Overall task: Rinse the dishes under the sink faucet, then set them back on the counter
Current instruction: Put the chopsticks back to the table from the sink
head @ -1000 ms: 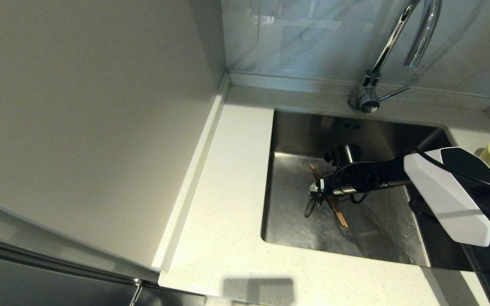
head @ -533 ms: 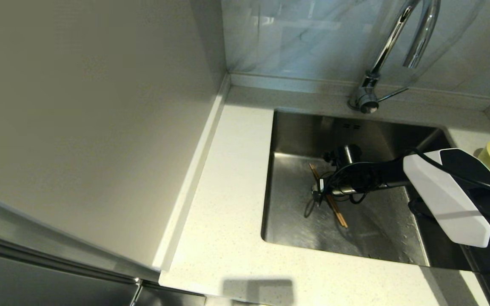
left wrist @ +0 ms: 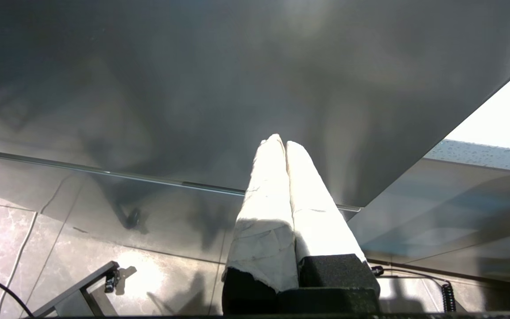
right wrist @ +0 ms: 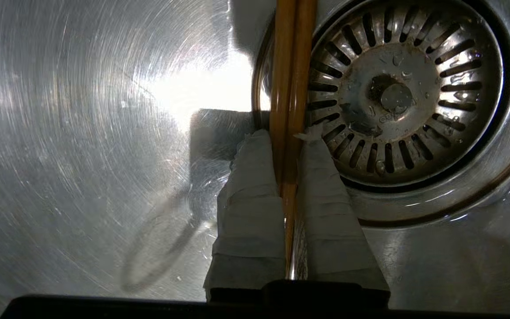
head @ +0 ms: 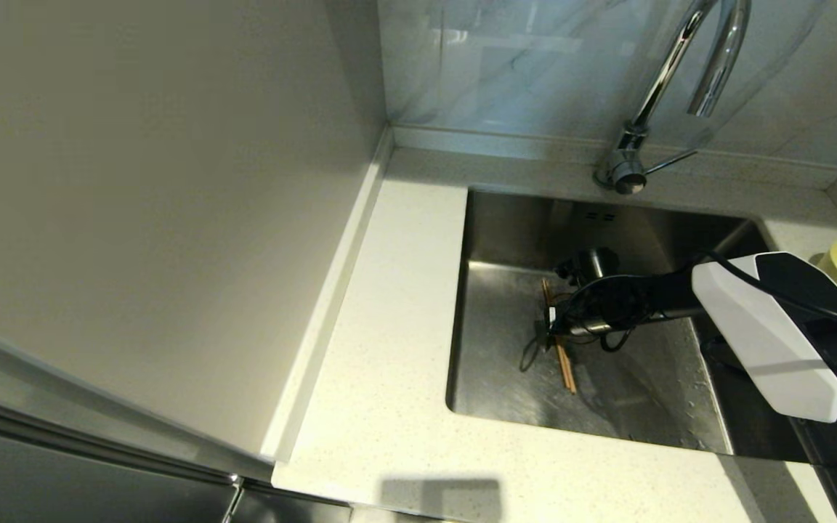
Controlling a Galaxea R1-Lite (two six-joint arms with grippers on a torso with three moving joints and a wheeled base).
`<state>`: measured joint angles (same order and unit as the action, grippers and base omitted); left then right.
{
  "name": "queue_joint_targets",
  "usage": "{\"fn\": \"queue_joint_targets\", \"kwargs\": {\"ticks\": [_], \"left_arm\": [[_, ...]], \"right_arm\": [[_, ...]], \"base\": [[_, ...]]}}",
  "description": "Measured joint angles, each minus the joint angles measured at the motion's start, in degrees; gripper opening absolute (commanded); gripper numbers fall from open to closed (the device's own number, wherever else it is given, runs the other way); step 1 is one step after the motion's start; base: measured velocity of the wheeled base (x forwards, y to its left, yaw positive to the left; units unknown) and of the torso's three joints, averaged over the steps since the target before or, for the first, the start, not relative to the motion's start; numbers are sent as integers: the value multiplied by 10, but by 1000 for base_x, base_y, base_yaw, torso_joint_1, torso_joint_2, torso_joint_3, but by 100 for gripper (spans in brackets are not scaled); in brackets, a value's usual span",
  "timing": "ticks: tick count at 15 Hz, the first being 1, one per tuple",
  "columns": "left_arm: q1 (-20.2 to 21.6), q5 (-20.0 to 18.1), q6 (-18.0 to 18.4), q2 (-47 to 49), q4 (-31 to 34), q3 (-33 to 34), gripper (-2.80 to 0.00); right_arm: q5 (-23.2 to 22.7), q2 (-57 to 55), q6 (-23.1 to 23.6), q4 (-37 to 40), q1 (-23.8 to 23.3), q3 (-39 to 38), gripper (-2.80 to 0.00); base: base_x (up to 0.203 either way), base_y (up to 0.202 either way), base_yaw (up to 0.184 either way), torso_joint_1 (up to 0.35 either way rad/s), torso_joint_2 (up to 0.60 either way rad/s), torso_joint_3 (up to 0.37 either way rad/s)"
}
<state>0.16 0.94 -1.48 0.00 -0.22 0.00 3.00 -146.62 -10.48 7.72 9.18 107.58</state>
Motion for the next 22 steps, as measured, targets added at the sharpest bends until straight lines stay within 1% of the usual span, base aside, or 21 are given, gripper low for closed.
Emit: {"fn": "queue_joint_targets", "kwargs": {"ticks": [5, 11, 14, 17, 19, 22], "left_arm": [[0, 0, 0, 0, 0, 0, -280], [0, 0, 0, 0, 0, 0, -280], [0, 0, 0, 0, 0, 0, -280], [0, 0, 0, 0, 0, 0, -280], [0, 0, 0, 0, 0, 0, -280], [0, 0, 0, 0, 0, 0, -280]], "right_arm": [[-3, 24, -9, 19, 1, -8, -280], [-2, 104, -17, 17, -4, -72, -280], [2, 171, -12, 34, -28, -121, -280], [6, 254, -11, 64, -64, -161, -280], [26, 304, -12, 89, -93, -165, -280], [31, 357, -3, 128, -133, -135, -280]], "base": [[0, 0, 0, 0, 0, 0], [0, 0, 0, 0, 0, 0], [0, 0, 0, 0, 0, 0], [0, 0, 0, 0, 0, 0], [0, 0, 0, 0, 0, 0], [0, 0, 0, 0, 0, 0]]}}
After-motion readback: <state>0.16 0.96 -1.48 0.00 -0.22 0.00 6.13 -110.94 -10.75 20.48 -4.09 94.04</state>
